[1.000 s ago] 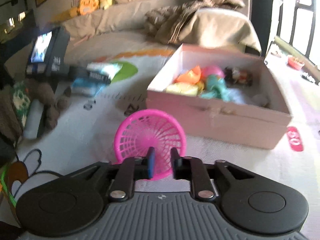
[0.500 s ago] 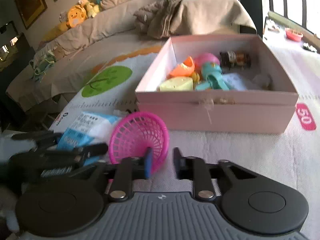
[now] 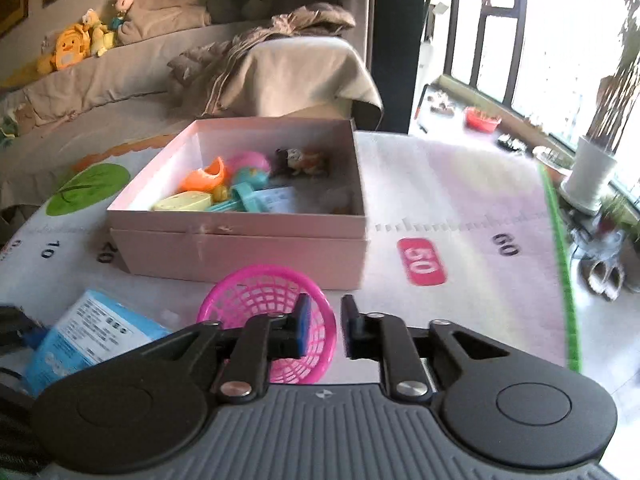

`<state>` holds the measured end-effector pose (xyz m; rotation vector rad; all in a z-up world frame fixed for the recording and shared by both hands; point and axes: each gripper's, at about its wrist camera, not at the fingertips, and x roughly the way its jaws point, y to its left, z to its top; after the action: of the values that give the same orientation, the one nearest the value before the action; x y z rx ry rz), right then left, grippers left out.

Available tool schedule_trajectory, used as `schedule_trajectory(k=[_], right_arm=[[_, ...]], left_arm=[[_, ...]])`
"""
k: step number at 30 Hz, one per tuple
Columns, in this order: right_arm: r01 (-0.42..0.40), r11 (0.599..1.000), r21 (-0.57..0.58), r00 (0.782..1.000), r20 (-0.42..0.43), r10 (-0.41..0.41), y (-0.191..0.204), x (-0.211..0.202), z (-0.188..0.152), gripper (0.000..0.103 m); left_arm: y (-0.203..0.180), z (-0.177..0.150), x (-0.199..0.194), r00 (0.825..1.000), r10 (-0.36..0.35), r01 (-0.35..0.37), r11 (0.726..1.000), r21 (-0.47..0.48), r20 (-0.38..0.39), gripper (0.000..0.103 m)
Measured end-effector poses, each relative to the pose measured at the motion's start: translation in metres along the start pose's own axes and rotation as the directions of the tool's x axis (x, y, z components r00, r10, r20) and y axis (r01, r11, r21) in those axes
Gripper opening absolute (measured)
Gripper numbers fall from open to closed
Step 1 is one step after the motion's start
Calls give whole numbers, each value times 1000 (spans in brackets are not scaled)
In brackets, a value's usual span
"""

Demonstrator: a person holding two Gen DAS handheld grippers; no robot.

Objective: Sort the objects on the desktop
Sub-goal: 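Lift the pink net scoop with the right gripper while the left lifts the blue packet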

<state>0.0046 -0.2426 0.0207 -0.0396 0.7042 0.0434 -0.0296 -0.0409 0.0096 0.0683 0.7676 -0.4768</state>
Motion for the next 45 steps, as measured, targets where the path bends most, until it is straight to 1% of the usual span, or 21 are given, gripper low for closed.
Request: schedule_trajectory(k=[2, 3, 5, 6, 7, 9, 13, 16, 18, 20, 22, 25, 26, 28, 29, 32, 33, 34, 36, 41, 45], right_arm=[[-44, 998, 34, 999, -11, 45, -6, -2, -2, 36], [-69, 996, 54, 997, -26, 71, -8, -1, -3, 36], [-90, 992, 83, 994, -57, 95, -9, 4, -5, 36], [-86, 992, 95, 993, -69, 93, -8, 7, -6, 39], [-81, 992, 102, 994, -71, 88, -6, 9, -8, 43], [-70, 992, 103, 996, -47, 75, -1, 8, -10, 61], [-40, 999, 25, 999, 17, 40, 15, -2, -14, 64], [-127, 985, 115, 990, -48, 133, 5, 1, -15, 64], [-133, 973, 190, 987, -68, 148, -3, 2, -16, 64], [-70, 988, 140, 997, -21, 74, 2, -6, -17, 66], [-8, 1000, 13, 998, 61, 8, 19, -19, -18, 73], [20, 992, -127, 992, 128, -4, 44, -29, -22, 75], [18, 988, -151, 991, 135, 2, 50, -29, -23, 73], [15, 979, -204, 992, 129, 12, 64, -25, -26, 59], [16, 973, -228, 993, 115, 10, 69, -20, -25, 49], [25, 964, -263, 997, 72, -6, 77, -8, -28, 46], [38, 962, -272, 998, 61, -22, 79, -3, -29, 39], [49, 959, -279, 998, 53, -35, 81, 0, -30, 35], [42, 962, -269, 999, 24, -37, 80, 6, -28, 13], [2, 982, -189, 1000, -13, -5, 68, 7, -17, 11], [32, 974, -226, 999, 2, -32, 61, 0, -19, 11]], left_arm=[[4, -1, 1, 996, 87, -88, 996, 16, 28, 91], [7, -2, 2, 992, 121, -121, 993, 13, 32, 91], [14, -4, 6, 987, 158, -157, 987, -21, 16, 94], [19, -6, 10, 986, 164, -164, 985, -49, 1, 96], [22, -8, 7, 986, 167, -166, 985, -54, 18, 96], [22, -11, 7, 981, 190, -189, 981, -48, 28, 99], [24, -11, 5, 983, 182, -181, 982, -48, 34, 101], [23, -10, 5, 983, 180, -178, 983, -43, 34, 102], [22, -9, 7, 983, 181, -180, 983, -40, 33, 102], [23, -11, 7, 983, 178, -177, 983, -41, 34, 103], [23, -11, 7, 984, 176, -174, 984, -41, 34, 103], [22, -11, 7, 984, 177, -176, 984, -39, 34, 103], [22, -12, 7, 984, 177, -176, 984, -39, 35, 103], [22, -11, 7, 984, 176, -174, 984, -42, 36, 103], [22, -11, 7, 984, 174, -173, 984, -44, 37, 103], [24, -11, 6, 985, 170, -167, 985, -51, 40, 103], [24, -11, 6, 985, 169, -167, 985, -52, 41, 103], [24, -11, 6, 985, 169, -167, 985, -52, 41, 103], [24, -11, 6, 985, 168, -166, 985, -52, 41, 103], [24, -11, 6, 985, 167, -165, 985, -54, 41, 103], [24, -12, 6, 985, 168, -165, 985, -53, 41, 103]])
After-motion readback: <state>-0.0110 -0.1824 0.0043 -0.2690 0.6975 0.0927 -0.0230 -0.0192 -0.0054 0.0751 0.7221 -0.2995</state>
